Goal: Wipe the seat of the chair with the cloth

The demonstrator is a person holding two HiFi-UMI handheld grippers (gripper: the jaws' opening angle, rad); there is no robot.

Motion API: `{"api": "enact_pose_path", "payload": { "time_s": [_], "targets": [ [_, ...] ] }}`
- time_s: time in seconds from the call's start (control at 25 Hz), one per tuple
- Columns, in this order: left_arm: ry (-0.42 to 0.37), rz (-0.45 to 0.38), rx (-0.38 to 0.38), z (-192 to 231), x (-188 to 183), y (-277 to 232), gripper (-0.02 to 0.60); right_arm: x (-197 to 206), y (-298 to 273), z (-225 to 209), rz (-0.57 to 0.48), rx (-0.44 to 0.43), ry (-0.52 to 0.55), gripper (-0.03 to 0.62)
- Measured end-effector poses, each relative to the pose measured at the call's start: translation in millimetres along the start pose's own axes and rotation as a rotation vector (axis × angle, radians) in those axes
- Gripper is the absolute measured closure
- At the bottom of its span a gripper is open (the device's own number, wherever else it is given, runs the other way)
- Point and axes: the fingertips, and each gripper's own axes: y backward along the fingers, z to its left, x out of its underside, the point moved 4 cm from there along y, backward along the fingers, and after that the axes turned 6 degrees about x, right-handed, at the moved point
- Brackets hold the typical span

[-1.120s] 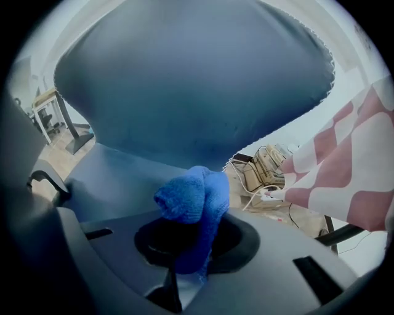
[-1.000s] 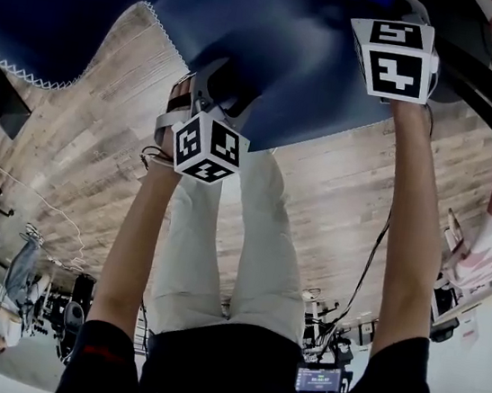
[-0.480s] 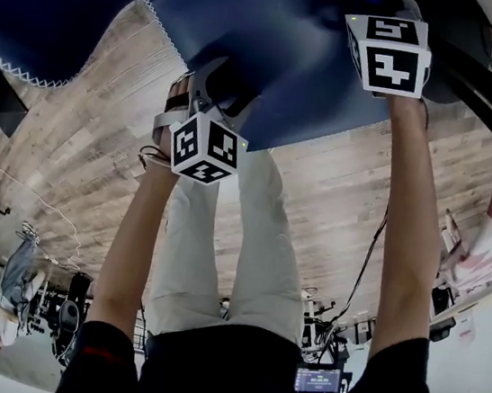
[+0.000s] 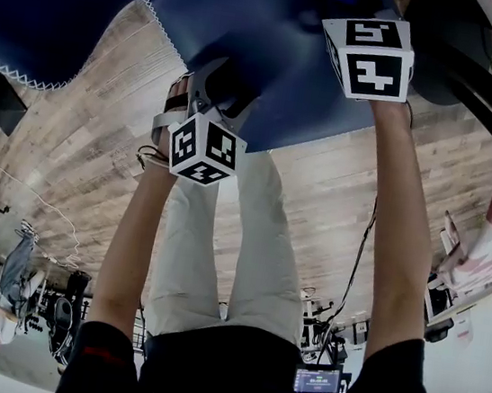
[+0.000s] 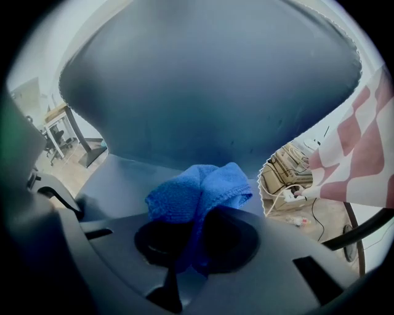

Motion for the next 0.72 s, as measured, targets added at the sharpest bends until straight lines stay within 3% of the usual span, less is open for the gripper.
{"api": "enact_pose_path", "payload": {
  "time_s": [0.36, 0.72],
  "targets": [
    [-0.004, -0.014, -0.006, -0.7, -0.4, -0.5, 0.247, -10.9, -0.8, 34.9, -0.028, -0.075, -0.023, 0.534],
    [-0.005, -0.015, -0.007, -1.0, -0.3, -0.7, 0.247, -19.2, 1.3, 79.8, -0.035, -0.162, 0.039, 0.534]
  ]
}}
